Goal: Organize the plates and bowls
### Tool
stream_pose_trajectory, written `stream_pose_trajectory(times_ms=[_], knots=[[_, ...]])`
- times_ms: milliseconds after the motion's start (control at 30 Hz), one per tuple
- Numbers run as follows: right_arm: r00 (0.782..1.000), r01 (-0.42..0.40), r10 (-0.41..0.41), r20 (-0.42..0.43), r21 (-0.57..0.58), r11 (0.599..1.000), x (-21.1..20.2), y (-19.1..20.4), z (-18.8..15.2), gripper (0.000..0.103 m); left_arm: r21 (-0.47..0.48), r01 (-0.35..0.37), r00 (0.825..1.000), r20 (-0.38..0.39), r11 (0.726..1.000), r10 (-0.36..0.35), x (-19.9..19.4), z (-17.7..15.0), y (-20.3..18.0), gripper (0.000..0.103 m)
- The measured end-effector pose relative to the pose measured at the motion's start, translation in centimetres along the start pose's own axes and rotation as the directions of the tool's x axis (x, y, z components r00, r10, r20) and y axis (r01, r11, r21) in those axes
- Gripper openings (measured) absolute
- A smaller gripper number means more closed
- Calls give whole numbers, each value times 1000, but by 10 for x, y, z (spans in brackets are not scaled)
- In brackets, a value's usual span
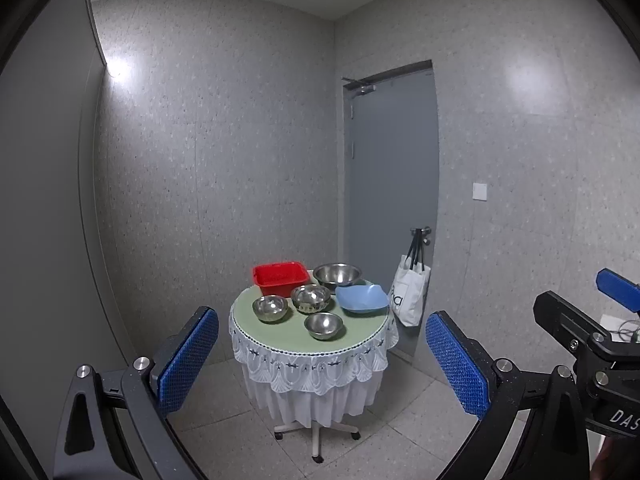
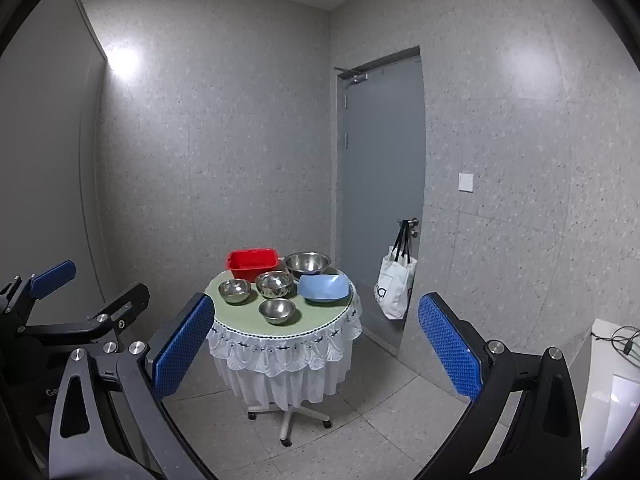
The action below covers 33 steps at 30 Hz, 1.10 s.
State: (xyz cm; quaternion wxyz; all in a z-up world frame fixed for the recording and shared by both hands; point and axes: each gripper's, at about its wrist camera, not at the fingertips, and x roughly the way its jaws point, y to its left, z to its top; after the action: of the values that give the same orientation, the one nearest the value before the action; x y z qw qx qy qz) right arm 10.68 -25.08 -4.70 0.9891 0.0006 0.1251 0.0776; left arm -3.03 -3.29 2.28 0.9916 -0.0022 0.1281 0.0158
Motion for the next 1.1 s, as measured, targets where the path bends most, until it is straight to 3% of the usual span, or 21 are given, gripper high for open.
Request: stream_pose_trajectory(times_ms=[467,1100], knots=[[1000,23,-23,-3,24,999,-7,-15,3,103,-2,37,999,-1,999,-37,9,-1,10,103],[999,43,-43,-5,39,998,5,-2,0,103,10,57,998,-3,998,-57,38,15,39,103]])
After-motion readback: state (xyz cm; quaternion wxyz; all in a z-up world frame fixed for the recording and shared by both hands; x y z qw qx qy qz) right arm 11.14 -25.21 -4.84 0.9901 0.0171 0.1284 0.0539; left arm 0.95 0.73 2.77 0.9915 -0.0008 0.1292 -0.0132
